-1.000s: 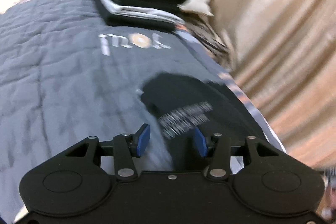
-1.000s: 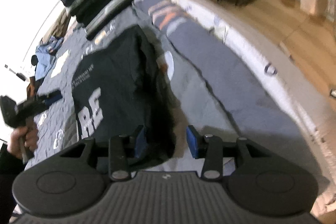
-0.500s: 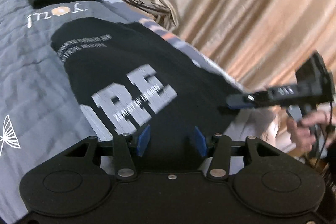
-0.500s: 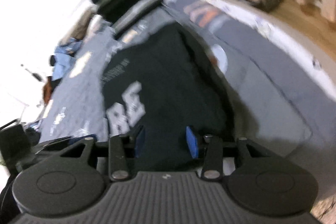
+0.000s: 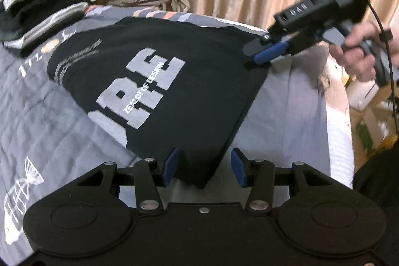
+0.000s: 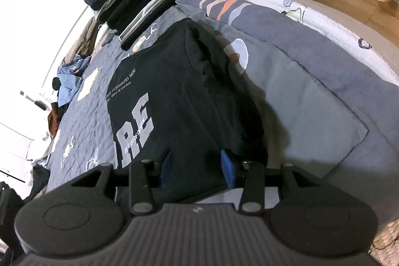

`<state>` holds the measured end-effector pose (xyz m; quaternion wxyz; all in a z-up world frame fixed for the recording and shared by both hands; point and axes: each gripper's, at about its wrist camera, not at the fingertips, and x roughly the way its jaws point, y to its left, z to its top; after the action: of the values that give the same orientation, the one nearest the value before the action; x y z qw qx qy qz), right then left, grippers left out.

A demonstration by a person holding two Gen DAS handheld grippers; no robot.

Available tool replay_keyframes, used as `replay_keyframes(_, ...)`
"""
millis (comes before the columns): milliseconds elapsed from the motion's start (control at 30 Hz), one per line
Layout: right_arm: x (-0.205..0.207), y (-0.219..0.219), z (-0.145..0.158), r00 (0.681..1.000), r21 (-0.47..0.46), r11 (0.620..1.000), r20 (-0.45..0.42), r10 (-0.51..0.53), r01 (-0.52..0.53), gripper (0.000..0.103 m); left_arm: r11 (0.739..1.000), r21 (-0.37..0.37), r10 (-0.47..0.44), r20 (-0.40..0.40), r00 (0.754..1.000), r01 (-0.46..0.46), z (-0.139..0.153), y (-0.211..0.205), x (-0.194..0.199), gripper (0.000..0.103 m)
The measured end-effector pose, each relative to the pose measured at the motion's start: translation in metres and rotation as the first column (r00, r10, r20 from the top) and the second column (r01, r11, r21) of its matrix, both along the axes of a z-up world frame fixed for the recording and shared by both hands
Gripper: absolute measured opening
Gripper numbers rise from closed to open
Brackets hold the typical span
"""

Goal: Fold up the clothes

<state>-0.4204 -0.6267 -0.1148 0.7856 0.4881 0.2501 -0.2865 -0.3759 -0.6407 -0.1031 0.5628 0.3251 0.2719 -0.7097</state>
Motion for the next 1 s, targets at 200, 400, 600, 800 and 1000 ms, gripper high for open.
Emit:
replay_keyframes(200,-0.003,0.000,0.000,1.000,0.003,1.000,0.006,-0.011,0.011,0.042,0.998,0.012,-0.066,0.125,0.990,0.065,-0.008,-0.006,-0.014,0.028)
replay_keyframes(400,-0.004,0.000,0.003,1.000,-0.003,1.000,0.011,-0.015,0.015,0.042,0.996,0.006,-0.089,0.146,0.985,0.090,-0.007,-0.005,-0.009,0.006)
replay_keyframes(600,-0.001,0.001,0.008,1.000,-0.009,1.000,0.009,-0.001,0.001,0.042,0.993,0.019,-0.119,0.171,0.978,0.118,0.002,-0.002,-0.007,0.003)
replay_keyframes(800,0.001,0.003,0.012,1.000,-0.016,1.000,0.014,0.017,-0.017,0.042,0.993,0.023,-0.120,0.184,0.976,0.118,0.009,0.000,-0.003,0.003)
replay_keyframes(1000,-0.001,0.003,0.000,1.000,0.010,1.000,0.000,0.019,-0.019,0.042,0.995,0.032,-0.095,0.105,0.990,0.092,0.009,-0.002,0.000,0.005)
